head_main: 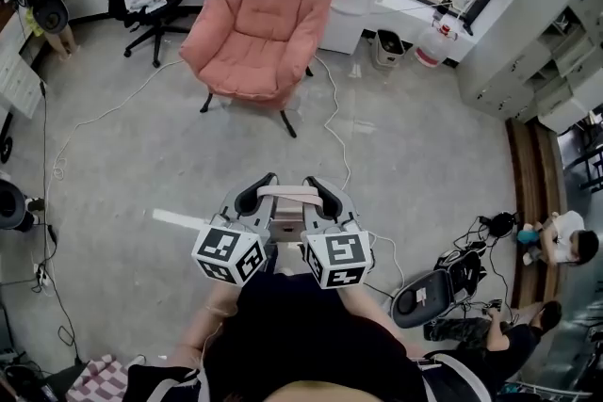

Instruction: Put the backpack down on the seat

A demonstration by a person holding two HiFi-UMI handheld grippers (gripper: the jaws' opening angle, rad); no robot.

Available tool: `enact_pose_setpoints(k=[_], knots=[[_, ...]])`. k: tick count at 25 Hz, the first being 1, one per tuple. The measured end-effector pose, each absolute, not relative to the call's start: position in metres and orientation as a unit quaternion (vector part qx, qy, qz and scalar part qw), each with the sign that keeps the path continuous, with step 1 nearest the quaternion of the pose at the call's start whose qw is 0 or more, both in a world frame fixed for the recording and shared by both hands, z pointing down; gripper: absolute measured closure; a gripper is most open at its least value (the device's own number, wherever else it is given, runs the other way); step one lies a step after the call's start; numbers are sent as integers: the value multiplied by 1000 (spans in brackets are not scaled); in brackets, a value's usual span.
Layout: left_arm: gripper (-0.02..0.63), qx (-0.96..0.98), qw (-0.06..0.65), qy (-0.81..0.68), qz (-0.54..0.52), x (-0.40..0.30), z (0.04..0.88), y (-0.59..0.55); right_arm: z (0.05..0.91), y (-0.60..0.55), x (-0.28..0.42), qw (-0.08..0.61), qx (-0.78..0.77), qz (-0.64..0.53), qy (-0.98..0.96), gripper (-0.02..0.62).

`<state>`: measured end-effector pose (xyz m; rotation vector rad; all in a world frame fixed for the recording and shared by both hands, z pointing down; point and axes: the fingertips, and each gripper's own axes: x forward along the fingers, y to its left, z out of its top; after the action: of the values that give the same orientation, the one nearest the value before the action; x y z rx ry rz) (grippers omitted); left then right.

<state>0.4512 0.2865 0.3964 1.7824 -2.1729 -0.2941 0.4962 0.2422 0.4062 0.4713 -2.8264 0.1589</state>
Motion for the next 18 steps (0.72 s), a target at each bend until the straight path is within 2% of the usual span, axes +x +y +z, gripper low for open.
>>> enact_pose_setpoints(k=[18], knots=[[591,635,158,-751,-93,303,382,198,394,158,353,144,188,58,-970,563]])
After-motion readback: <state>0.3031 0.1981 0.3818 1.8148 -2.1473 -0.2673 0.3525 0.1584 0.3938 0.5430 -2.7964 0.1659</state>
